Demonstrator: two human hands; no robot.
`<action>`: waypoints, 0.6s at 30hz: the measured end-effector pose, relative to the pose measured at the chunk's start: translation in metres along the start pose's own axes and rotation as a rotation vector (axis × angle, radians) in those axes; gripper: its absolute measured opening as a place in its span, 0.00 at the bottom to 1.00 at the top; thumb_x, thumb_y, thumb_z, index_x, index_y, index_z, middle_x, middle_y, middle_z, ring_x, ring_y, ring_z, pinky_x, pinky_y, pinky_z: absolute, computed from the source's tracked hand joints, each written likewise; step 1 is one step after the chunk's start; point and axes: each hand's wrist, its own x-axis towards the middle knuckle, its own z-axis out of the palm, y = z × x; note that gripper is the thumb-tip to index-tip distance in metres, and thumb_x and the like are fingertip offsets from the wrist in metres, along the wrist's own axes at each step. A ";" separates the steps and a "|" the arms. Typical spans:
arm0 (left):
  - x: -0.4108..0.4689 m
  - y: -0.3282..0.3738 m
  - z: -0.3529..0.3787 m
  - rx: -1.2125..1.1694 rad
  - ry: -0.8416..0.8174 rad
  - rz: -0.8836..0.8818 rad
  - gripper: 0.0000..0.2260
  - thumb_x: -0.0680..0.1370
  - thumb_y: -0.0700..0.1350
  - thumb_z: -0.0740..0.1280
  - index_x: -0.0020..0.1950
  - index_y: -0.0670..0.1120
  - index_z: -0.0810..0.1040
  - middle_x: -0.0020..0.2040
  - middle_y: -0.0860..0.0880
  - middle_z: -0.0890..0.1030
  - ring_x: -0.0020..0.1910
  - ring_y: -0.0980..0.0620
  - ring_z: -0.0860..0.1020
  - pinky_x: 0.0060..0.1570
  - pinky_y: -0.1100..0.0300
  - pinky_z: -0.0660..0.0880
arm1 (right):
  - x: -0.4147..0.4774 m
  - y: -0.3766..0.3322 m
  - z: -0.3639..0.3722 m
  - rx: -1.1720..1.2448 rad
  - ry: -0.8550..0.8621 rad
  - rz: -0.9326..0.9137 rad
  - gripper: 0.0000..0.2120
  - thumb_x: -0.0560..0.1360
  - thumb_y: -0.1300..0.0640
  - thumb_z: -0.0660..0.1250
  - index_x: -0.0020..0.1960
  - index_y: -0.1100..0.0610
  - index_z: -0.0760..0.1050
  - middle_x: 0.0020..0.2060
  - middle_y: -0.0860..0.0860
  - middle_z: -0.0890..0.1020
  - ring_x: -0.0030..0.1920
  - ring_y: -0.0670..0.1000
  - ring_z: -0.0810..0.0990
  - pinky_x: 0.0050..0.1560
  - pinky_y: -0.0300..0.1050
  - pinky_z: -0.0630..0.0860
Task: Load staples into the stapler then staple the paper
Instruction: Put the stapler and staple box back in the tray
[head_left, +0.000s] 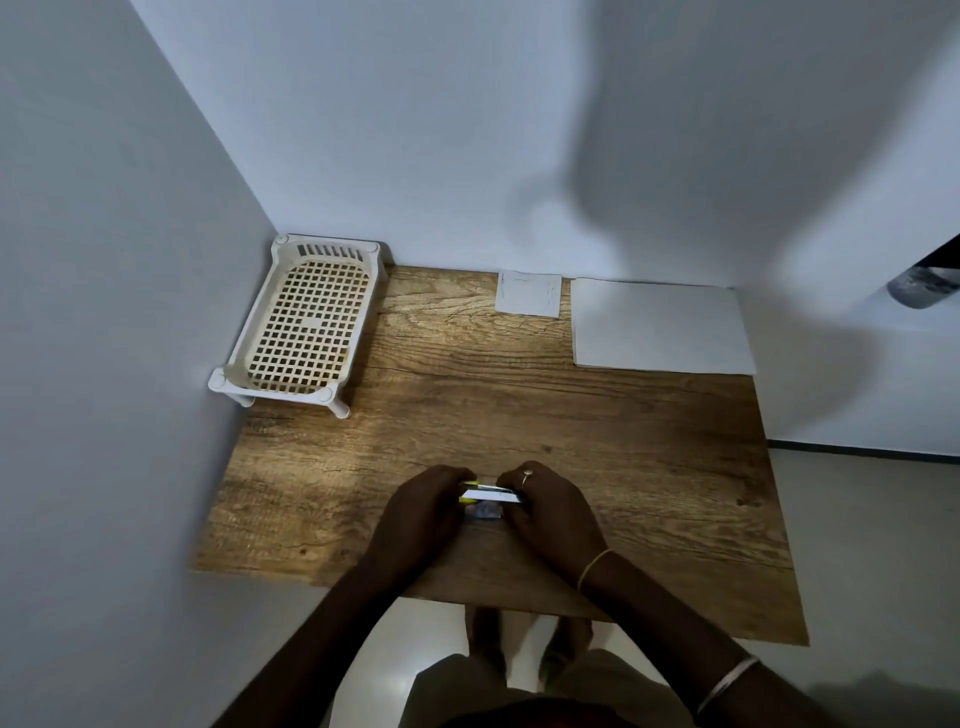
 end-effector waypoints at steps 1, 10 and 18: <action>-0.002 -0.002 0.000 0.008 0.002 0.001 0.16 0.74 0.39 0.74 0.62 0.45 0.82 0.57 0.48 0.85 0.56 0.50 0.82 0.56 0.58 0.76 | -0.001 -0.002 0.001 -0.014 -0.004 -0.003 0.10 0.75 0.54 0.69 0.55 0.49 0.82 0.49 0.45 0.80 0.48 0.47 0.80 0.45 0.40 0.73; -0.009 -0.012 0.005 0.062 -0.052 -0.018 0.15 0.74 0.46 0.75 0.60 0.47 0.83 0.56 0.50 0.84 0.54 0.50 0.81 0.53 0.64 0.71 | -0.003 -0.010 0.008 -0.094 -0.062 0.006 0.11 0.76 0.53 0.69 0.58 0.47 0.81 0.49 0.46 0.78 0.49 0.48 0.79 0.43 0.41 0.72; -0.007 -0.016 0.010 0.120 -0.133 -0.023 0.24 0.74 0.46 0.75 0.69 0.48 0.78 0.64 0.48 0.80 0.61 0.49 0.78 0.58 0.58 0.72 | -0.005 -0.004 0.016 -0.111 -0.087 0.024 0.19 0.76 0.52 0.68 0.66 0.51 0.76 0.58 0.49 0.80 0.60 0.50 0.77 0.57 0.42 0.71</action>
